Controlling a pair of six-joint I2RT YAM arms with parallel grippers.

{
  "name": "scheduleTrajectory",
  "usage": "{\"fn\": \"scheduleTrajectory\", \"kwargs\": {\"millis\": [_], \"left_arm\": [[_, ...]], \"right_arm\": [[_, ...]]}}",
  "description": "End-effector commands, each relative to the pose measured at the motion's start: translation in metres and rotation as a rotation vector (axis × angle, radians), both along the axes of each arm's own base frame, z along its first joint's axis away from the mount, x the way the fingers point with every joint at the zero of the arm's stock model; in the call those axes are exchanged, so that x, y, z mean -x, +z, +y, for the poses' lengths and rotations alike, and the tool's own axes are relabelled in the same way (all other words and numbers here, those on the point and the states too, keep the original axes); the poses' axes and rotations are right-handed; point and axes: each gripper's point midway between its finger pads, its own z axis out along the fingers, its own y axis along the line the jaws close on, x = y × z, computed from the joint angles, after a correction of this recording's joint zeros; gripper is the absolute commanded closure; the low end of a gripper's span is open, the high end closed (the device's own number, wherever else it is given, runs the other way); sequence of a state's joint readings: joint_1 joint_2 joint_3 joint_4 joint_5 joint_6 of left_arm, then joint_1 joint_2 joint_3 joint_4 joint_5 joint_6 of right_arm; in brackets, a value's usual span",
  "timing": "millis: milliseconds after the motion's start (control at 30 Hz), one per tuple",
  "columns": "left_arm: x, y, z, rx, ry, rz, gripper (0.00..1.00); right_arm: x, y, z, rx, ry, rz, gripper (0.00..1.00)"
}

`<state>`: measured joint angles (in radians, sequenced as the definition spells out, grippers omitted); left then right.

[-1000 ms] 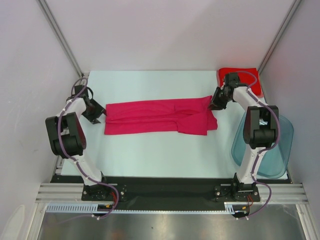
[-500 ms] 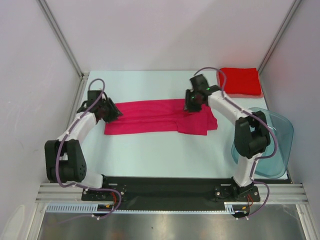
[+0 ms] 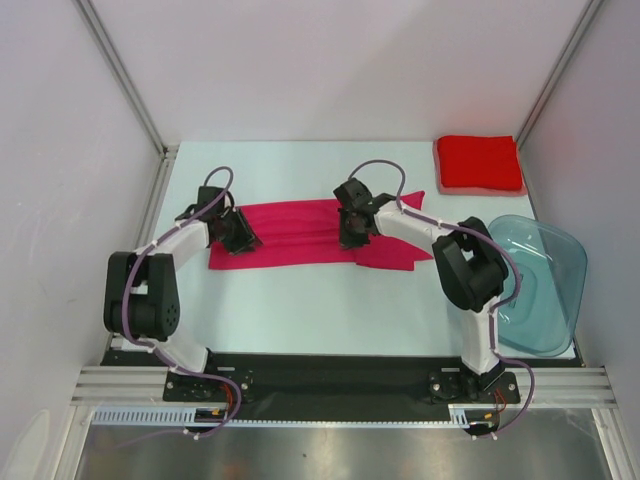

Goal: Fold and stack the t-shirts
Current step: Fold the tshirt

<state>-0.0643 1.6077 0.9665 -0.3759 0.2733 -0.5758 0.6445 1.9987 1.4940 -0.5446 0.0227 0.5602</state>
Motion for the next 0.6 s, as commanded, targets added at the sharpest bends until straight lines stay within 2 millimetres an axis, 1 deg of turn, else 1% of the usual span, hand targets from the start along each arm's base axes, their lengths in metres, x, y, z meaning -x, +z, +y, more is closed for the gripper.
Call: {"fn": "scheduleTrajectory", "kwargs": {"millis": [0, 33, 67, 100, 167, 400, 567], "left_arm": [[-0.019, 0.007, -0.001, -0.004, -0.018, -0.039, 0.66], [-0.022, 0.008, -0.001, -0.006, -0.018, -0.041, 0.67], [-0.021, 0.006, -0.001, -0.011, -0.02, -0.032, 0.67], [-0.021, 0.001, 0.0, -0.017, -0.021, -0.018, 0.67], [-0.021, -0.001, 0.002, -0.024, -0.023, -0.009, 0.68], [-0.023, -0.01, 0.004, -0.043, -0.026, 0.019, 0.69], [-0.024, -0.017, 0.008, -0.064, -0.024, 0.04, 0.71]], "right_arm": [[-0.014, -0.004, 0.002, 0.016, -0.031, -0.053, 0.87], [-0.017, -0.003, 0.002, 0.018, -0.029, -0.06, 0.87], [-0.017, -0.009, 0.002, 0.029, -0.031, -0.049, 0.87], [-0.019, -0.01, 0.002, 0.036, -0.03, -0.05, 0.87], [-0.022, -0.013, 0.003, 0.043, -0.028, -0.051, 0.87], [-0.034, -0.02, 0.001, 0.075, -0.036, -0.062, 0.86], [-0.041, -0.017, -0.003, 0.068, -0.057, -0.062, 0.87]]}}
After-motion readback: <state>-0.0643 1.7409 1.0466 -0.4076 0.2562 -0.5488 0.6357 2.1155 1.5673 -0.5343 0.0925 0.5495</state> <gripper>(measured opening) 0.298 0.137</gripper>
